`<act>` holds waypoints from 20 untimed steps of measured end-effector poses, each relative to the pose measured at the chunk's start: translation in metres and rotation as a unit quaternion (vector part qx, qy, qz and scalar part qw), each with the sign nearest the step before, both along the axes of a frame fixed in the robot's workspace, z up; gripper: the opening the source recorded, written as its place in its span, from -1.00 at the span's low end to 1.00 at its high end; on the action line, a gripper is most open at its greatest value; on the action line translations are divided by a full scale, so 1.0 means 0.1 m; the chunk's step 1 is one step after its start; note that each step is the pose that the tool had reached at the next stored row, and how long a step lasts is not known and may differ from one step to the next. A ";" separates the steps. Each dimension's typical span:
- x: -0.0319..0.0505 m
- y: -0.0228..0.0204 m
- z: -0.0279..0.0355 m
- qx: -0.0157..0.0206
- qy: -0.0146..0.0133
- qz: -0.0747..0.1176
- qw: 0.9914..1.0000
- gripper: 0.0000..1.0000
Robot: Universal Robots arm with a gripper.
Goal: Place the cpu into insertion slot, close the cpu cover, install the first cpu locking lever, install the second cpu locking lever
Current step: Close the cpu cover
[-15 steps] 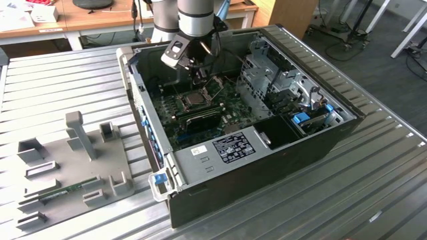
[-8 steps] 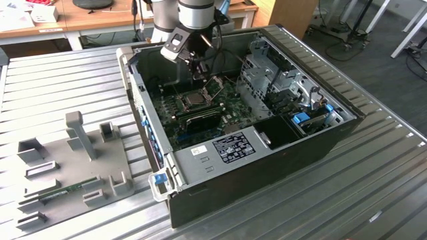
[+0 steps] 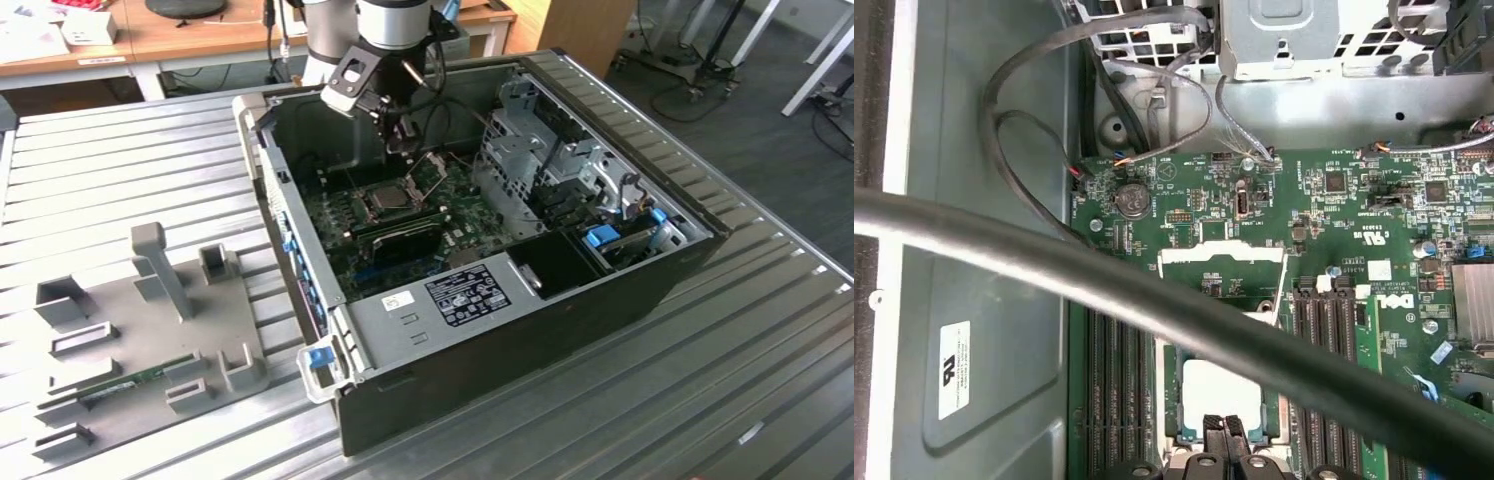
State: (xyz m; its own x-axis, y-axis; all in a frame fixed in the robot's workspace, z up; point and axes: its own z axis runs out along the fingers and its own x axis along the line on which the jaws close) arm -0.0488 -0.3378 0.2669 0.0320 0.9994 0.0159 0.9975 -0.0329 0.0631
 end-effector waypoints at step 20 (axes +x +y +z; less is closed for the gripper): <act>0.295 0.000 0.003 0.000 0.000 0.000 1.000 -0.80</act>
State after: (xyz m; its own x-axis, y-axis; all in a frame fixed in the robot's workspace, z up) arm -0.0193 -0.3379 0.2673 0.0320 0.9994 0.0156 0.9975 -0.0329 0.0630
